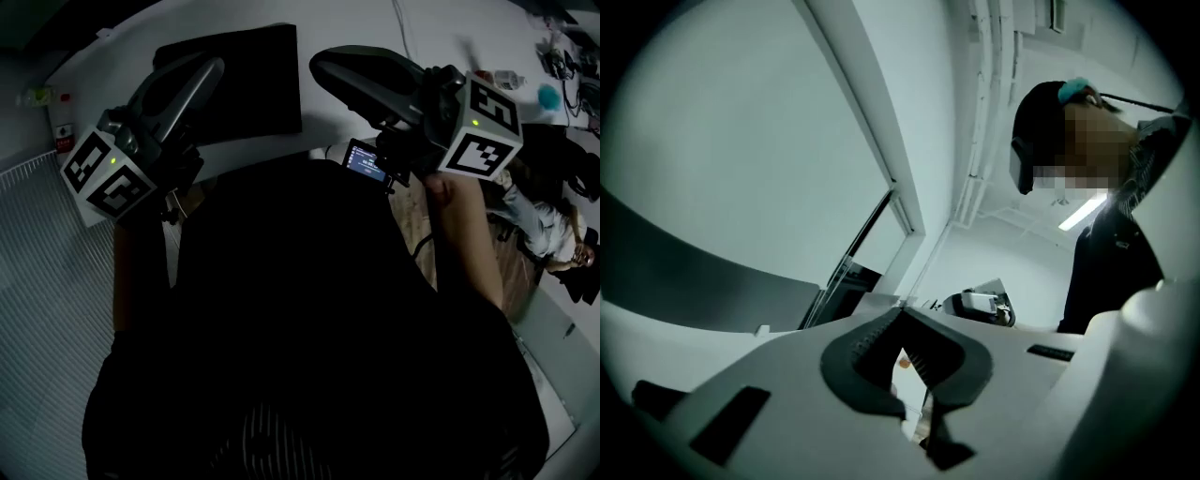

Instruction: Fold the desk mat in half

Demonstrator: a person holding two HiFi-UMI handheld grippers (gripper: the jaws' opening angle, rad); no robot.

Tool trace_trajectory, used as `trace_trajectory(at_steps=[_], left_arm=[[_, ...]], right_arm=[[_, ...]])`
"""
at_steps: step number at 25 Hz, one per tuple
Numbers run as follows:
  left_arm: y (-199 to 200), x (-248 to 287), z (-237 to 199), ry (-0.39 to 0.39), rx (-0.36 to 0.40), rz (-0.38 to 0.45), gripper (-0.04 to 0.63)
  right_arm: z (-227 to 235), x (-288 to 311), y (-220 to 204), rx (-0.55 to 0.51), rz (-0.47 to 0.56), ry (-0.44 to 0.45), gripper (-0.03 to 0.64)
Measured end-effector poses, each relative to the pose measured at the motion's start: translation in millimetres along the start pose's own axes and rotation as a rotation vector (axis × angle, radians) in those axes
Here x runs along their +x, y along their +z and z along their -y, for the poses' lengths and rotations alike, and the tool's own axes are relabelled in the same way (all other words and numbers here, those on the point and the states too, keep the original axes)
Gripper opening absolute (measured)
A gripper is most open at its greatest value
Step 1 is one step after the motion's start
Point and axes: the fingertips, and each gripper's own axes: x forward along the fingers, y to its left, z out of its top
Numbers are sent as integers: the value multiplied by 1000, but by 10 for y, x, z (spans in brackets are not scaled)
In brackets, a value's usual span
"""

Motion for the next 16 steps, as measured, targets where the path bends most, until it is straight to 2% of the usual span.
trace_trajectory(at_steps=[2,3,6,16], left_arm=[[-407,-404,-272,24,-191,166,7],[-518,-604,-474,35,-232,203,8],[-568,-938,-872,35,-239,211,8],[-441,-771,-797,14,-215,182,8]], right_arm=[[147,474,-345,60,-288,-40,3],[251,740,-497,73,-359,-52,3],[445,1227,-770,55,-390,-71,3],[519,1160,-783,46,-418,-52,3]])
